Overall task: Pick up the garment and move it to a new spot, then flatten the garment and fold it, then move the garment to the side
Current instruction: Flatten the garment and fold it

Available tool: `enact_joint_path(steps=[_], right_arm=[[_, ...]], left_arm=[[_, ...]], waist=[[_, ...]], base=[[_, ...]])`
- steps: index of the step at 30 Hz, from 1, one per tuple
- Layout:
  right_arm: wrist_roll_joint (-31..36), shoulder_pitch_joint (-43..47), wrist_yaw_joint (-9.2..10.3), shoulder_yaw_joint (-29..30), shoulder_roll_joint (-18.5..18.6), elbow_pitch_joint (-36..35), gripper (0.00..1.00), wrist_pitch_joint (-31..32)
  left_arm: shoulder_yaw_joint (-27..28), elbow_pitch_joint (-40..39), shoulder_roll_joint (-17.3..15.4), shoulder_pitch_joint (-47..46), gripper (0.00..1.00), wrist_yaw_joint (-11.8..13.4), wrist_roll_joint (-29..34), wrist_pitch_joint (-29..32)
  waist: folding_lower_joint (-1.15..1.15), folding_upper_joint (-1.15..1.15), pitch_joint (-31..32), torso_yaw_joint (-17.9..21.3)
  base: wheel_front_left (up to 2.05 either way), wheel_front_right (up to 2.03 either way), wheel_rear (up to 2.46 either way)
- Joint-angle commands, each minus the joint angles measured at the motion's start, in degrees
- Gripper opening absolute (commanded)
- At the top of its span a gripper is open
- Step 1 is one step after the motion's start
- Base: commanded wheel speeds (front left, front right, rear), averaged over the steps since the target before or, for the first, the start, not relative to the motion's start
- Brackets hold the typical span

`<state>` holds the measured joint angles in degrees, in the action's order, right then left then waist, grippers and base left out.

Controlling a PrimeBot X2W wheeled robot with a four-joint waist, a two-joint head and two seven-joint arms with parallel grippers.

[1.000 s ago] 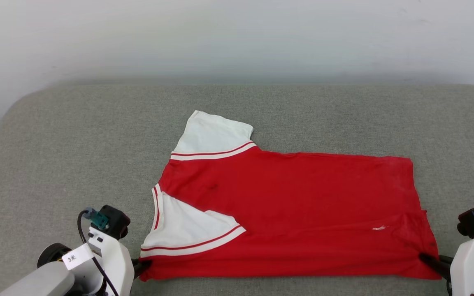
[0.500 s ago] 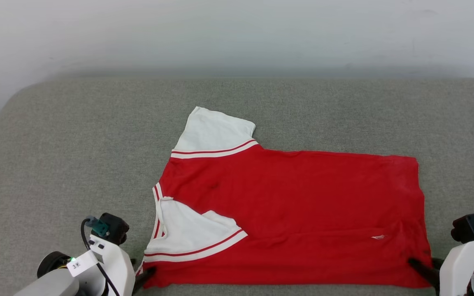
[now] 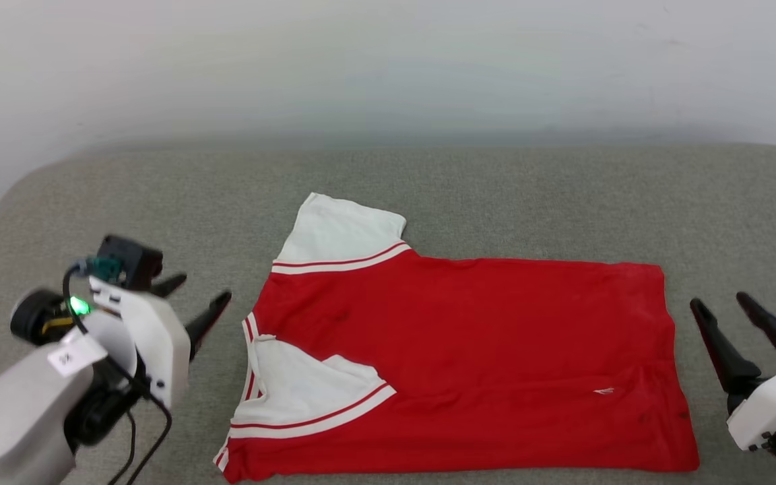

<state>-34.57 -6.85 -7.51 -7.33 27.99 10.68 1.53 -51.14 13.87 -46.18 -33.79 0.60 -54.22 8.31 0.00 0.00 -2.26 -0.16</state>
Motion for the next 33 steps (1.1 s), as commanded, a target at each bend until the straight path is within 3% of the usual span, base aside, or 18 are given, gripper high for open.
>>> enact_joint_path(steps=[1, 7, 13, 21, 27, 33], right_arm=[[1.0, 0.65, 0.05, 0.97, -0.96, -0.66, 1.0, -0.92], [8.32, 2.33, 0.05, 6.02, -7.13, -7.79, 1.0, -4.08], [12.49, 2.69, 0.05, 5.89, -11.37, -15.08, 1.0, -3.14], [14.75, 0.14, 0.05, 4.83, -12.85, -21.29, 1.0, -2.08], [15.24, -2.31, 0.05, 4.16, -12.81, -23.29, 1.0, -1.89], [15.44, -4.93, 0.05, 2.88, -12.73, -23.65, 1.0, -2.16]], left_arm=[[0.38, -0.25, 0.51, -1.21, 1.0, 0.37, 0.63, -0.47], [2.46, 1.94, 2.98, -9.45, 1.0, 0.05, 2.51, -0.98], [2.84, 8.17, 5.62, -19.34, 1.0, -3.15, 2.73, 3.05], [1.61, 16.72, 8.5, -31.83, 1.0, -6.44, -0.81, 18.14], [-0.22, 20.86, 9.92, -39.3, 1.0, -7.3, -1.93, 28.22], [-1.91, 25.28, 10.23, -43.83, 1.0, -7.53, -1.55, 34.54]], waist=[[0.0, 0.0, -0.66, 0.49], [0.0, 0.0, -5.09, 2.38], [0.0, 0.0, -11.03, 4.96], [0.0, 0.0, -18.72, 7.7], [0.0, 0.0, -24.39, 8.82], [0.0, 0.0, -28.6, 9.83]], base=[[0.0, 0.0, 0.0], [0.0, 0.0, 0.0], [0.0, 0.0, 0.0], [0.0, 0.0, 0.0], [0.0, 0.0, 0.0], [0.0, 0.0, 0.0]])
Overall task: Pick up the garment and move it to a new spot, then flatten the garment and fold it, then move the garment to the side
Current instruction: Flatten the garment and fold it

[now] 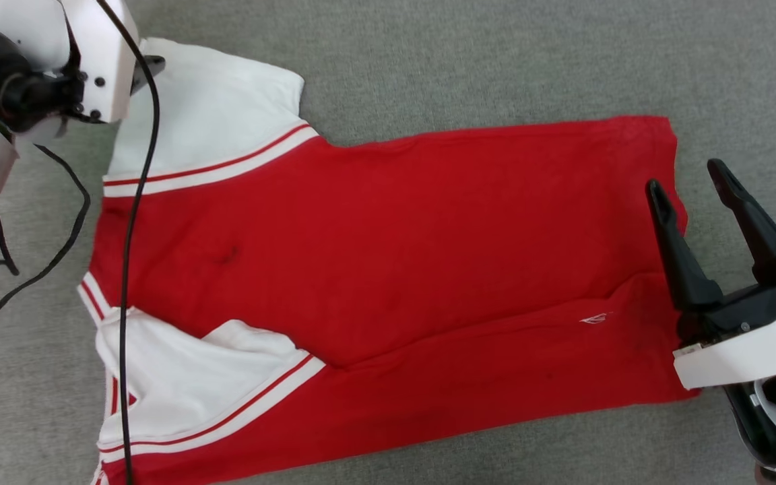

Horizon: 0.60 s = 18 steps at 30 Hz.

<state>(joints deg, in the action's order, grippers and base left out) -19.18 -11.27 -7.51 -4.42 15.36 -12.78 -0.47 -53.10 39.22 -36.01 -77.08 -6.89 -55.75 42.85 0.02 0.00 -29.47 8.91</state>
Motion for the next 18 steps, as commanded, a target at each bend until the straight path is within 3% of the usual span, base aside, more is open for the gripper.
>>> enact_joint_path(steps=[1, 9, 10, 11, 18], right_arm=[[0.05, -0.84, 0.05, -0.17, -0.14, -0.22, 1.0, -0.27], [0.06, -2.1, 0.05, -0.75, -0.34, 0.84, 1.0, -1.07], [-0.03, -2.24, 0.05, -0.65, -0.3, 0.97, 1.0, -1.19], [-0.17, -2.42, 0.05, -0.45, -0.38, 1.03, 1.0, -1.25], [-1.05, -4.37, 0.05, 1.84, 1.31, 1.27, 1.0, -1.02]], left_arm=[[-0.09, 0.6, 0.12, -0.97, 1.0, -0.07, -0.09, 0.56], [-2.48, 4.07, 1.27, 0.43, 1.0, -0.34, -0.98, 4.76], [-2.89, 4.17, 1.14, 0.81, 0.92, -0.4, -0.91, 5.05], [-3.2, 4.16, 1.0, 1.24, 0.0, -0.42, -1.03, 5.23], [-3.79, 2.35, 0.25, 1.59, 0.0, -0.49, -0.87, 0.99]], waist=[[-0.02, 0.0, -1.91, 0.92], [-0.02, 0.0, -4.0, 1.25], [-0.02, 0.0, -4.04, 1.25], [-0.02, 0.0, -4.05, 1.27], [-0.02, 0.0, -2.25, 0.36]], base=[[0.0, 0.0, 0.0], [0.0, 0.0, 0.0], [0.0, 0.0, 0.0], [0.0, 0.0, 0.0], [0.0, 0.0, 0.0]])
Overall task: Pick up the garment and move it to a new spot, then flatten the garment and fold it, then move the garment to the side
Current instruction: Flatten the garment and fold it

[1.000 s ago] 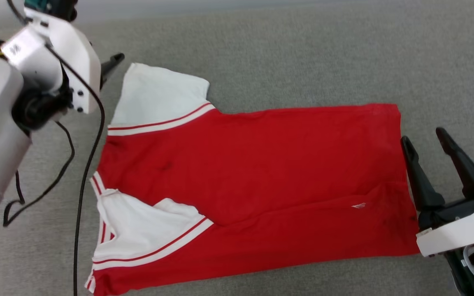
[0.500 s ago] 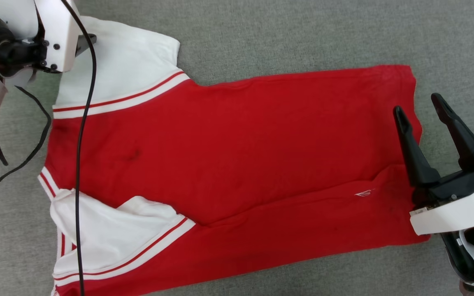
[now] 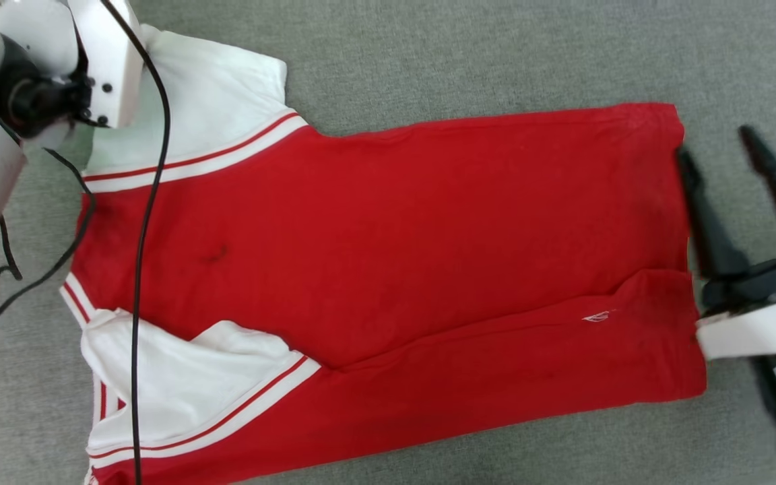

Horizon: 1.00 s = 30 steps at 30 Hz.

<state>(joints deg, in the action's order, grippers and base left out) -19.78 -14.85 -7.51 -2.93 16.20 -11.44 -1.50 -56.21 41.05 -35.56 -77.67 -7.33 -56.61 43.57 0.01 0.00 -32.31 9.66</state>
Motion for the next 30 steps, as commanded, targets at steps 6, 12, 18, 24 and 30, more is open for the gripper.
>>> enact_joint_path(steps=[6, 12, 18, 24, 30], right_arm=[[-1.12, -5.58, 0.05, 2.79, 5.5, -1.49, 1.0, 5.08], [-7.03, -10.29, 0.06, -0.12, 13.75, 1.44, 1.0, 20.21], [-15.68, -15.15, 0.06, -5.58, 22.26, 7.62, 1.0, 37.71], [-19.95, -19.91, 0.05, -8.43, 24.05, 13.94, 1.0, 48.19], [-19.16, -24.53, 0.05, -13.25, 24.83, 19.38, 1.0, 54.06]], left_arm=[[-1.77, -2.73, -0.29, 1.91, 0.0, -0.07, 1.05, -6.47], [-3.95, -6.44, 0.7, 3.41, 0.0, -0.06, 1.09, -11.67], [-5.68, -10.27, 0.21, 4.74, 0.0, -0.06, 0.58, -15.88], [-6.84, -13.12, -0.19, 4.87, 0.0, -0.07, 0.77, -18.28], [-7.51, -16.19, -0.14, 3.99, 0.0, -0.07, 1.22, -20.42]], waist=[[-0.01, 0.0, 4.08, -2.43], [-0.01, 0.0, 7.24, -5.35], [-0.01, 0.0, 8.98, -7.43], [-0.01, 0.0, 9.05, -9.12], [-0.01, 0.0, 7.66, -10.88]], base=[[0.0, 0.0, 0.0], [0.0, 0.0, 0.0], [0.0, 0.0, 0.0], [0.0, 0.0, 0.0], [0.0, 0.0, 0.0]])
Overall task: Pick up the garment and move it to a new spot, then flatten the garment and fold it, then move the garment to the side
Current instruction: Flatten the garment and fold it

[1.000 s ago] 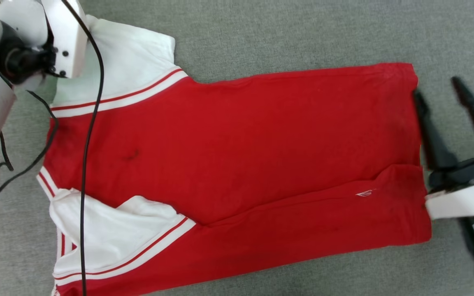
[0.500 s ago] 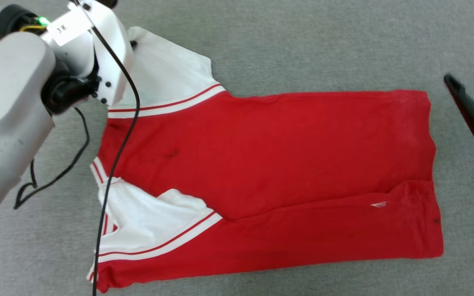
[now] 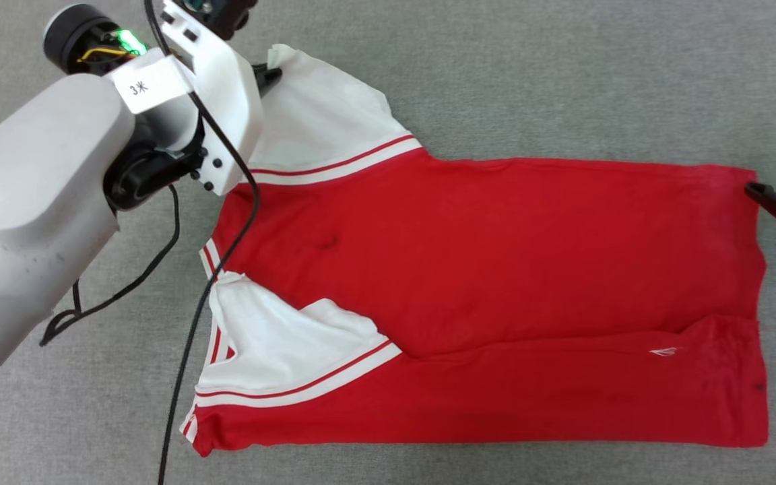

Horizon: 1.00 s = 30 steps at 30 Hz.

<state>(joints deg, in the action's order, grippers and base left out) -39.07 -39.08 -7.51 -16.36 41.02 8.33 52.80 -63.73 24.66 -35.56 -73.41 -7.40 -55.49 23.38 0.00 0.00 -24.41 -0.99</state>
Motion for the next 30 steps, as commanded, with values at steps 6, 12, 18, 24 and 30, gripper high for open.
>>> enact_joint_path(steps=[6, 12, 18, 24, 30], right_arm=[[2.0, -3.52, 0.05, -2.86, -1.79, 6.48, 1.0, 0.13], [2.08, -2.7, 0.03, -8.0, -4.45, 13.12, 1.0, -1.84], [0.22, -2.95, -0.05, -11.63, -4.53, 15.99, 0.0, -4.99], [-0.55, -5.97, 0.04, -12.66, -3.72, 16.75, 0.0, -12.07], [-1.85, -4.56, 0.05, -14.29, -3.05, 16.57, 0.0, -20.64]], left_arm=[[-0.65, -1.74, -0.03, -1.75, 0.0, 0.0, 1.05, -1.32], [-1.13, -2.21, 0.01, -2.63, 0.0, 0.0, 1.34, -2.39], [-1.55, -1.43, -0.36, -2.32, 0.0, -0.01, 0.85, -3.76], [-1.91, -0.49, -0.98, -0.55, 0.0, -0.01, 0.46, -6.2], [-1.95, -0.86, -1.89, 3.03, 0.0, 0.39, -0.24, -9.3]], waist=[[0.0, 0.0, -2.02, -1.65], [0.0, 0.0, -3.01, -2.33], [0.0, 0.0, -2.77, -1.98], [0.0, 0.0, -0.61, -1.17], [0.0, 0.0, 3.74, -1.19]], base=[[0.0, 0.0, 0.0], [0.0, 0.0, 0.0], [0.0, 0.0, 0.0], [0.0, 0.0, 0.0], [0.0, 0.0, 0.0]])
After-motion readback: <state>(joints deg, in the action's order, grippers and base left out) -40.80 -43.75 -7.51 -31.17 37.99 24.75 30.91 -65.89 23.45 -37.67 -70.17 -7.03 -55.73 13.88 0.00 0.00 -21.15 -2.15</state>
